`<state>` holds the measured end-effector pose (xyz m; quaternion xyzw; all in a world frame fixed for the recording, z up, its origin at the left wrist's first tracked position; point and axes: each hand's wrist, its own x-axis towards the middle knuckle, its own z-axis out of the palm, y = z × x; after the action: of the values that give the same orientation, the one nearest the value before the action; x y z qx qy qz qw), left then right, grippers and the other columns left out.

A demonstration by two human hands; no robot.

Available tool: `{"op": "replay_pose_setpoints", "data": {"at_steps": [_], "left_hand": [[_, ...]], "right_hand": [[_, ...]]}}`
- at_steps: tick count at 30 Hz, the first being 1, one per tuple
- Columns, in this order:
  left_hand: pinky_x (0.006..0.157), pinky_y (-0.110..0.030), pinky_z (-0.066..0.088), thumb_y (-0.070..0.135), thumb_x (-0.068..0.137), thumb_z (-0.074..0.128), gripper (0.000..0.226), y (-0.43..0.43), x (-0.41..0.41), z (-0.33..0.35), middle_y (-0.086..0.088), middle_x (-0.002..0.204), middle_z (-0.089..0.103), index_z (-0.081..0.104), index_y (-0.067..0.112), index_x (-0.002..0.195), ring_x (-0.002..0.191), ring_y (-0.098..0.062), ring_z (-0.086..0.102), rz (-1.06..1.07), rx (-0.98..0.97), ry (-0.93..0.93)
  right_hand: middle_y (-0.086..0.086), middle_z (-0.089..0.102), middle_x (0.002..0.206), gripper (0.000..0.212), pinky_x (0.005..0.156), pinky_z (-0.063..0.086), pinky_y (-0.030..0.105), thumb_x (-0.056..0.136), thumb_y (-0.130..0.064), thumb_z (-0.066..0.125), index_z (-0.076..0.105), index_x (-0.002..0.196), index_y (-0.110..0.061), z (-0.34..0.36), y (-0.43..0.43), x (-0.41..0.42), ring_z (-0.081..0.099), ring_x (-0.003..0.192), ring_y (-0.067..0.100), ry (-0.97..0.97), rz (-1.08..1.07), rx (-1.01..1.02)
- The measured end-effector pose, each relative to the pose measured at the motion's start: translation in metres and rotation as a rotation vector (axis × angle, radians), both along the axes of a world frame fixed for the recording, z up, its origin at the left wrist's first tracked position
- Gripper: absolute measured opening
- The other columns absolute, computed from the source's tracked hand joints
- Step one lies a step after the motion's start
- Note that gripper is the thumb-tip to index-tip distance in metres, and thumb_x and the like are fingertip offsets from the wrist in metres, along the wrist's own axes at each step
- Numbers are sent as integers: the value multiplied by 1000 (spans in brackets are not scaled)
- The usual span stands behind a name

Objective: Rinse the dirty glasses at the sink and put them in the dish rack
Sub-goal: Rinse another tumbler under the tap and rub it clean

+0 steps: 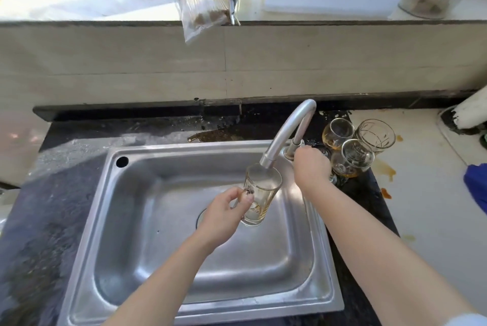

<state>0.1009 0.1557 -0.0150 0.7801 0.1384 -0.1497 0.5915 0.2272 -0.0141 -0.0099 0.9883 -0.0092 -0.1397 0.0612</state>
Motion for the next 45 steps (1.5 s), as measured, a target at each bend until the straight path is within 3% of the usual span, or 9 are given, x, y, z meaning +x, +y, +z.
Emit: {"op": "replay_pose_setpoints", "data": {"at_steps": [13, 23, 27, 30, 32, 34, 36, 40, 45], "left_hand": [[65, -31, 36, 58, 79, 52, 25, 9, 0, -18, 18, 60, 57, 55, 37, 65, 59, -13, 43, 8, 12, 38], [50, -8, 34, 21, 96, 57, 28, 13, -4, -18, 19, 51, 55, 51, 18, 68, 46, 5, 45, 22, -61, -19], [58, -16, 37, 27, 94, 59, 25, 20, -9, -19, 13, 65, 60, 56, 14, 72, 55, -2, 47, 28, -74, 1], [55, -19, 34, 26, 93, 60, 27, 27, -15, -20, 13, 60, 55, 56, 16, 69, 53, -4, 42, 63, -93, 32], [58, -19, 37, 29, 91, 63, 27, 30, -17, -23, 12, 62, 58, 57, 19, 67, 56, -3, 46, 75, -93, 45], [69, -28, 43, 44, 82, 67, 31, 29, -18, -23, 2, 78, 66, 61, 15, 73, 69, -9, 55, 36, -111, 47], [72, -31, 43, 51, 76, 65, 41, 25, -20, -21, -3, 86, 68, 63, 10, 81, 74, -13, 56, -5, -125, 39], [64, -17, 40, 22, 90, 65, 23, 29, -27, -22, 7, 72, 60, 62, 6, 75, 64, -4, 51, 76, -159, 26], [80, -8, 44, 17, 93, 61, 24, 24, -21, -28, 15, 115, 62, 54, 12, 70, 89, 21, 58, 95, -232, 59]], "right_hand": [[6, 63, 113, 41, 61, 40, 32, 87, 10, 47, 54, 122, -10, -1, 0, 7, 64, 100, 25, -3, 247, -129], [5, 65, 110, 44, 61, 44, 32, 85, 11, 50, 53, 125, -6, -3, 4, 3, 65, 98, 24, 15, 308, -173], [5, 66, 107, 36, 59, 42, 29, 88, 5, 50, 55, 121, -6, 5, 7, -8, 66, 94, 23, -20, 285, -150], [7, 64, 96, 22, 61, 42, 31, 96, -21, 45, 62, 101, -8, 7, 7, -31, 64, 83, 26, -144, 236, 176], [2, 61, 75, 35, 60, 42, 31, 96, -38, 45, 62, 82, -10, 5, 11, -48, 59, 70, 22, 127, 8, 660], [2, 60, 66, 39, 54, 43, 27, 94, -42, 47, 64, 87, -7, -3, 18, -62, 55, 56, 17, 418, -171, 864], [2, 58, 61, 31, 51, 41, 26, 94, -30, 48, 64, 93, -3, -18, 22, -68, 51, 52, 16, 477, -247, 876], [8, 58, 64, 27, 60, 42, 33, 89, -14, 45, 59, 73, 3, -18, 32, -64, 53, 63, 24, 448, -131, 846], [13, 51, 65, 28, 58, 38, 35, 86, -13, 44, 54, 66, 4, -16, 34, -47, 49, 62, 25, 406, -81, 827]]}}
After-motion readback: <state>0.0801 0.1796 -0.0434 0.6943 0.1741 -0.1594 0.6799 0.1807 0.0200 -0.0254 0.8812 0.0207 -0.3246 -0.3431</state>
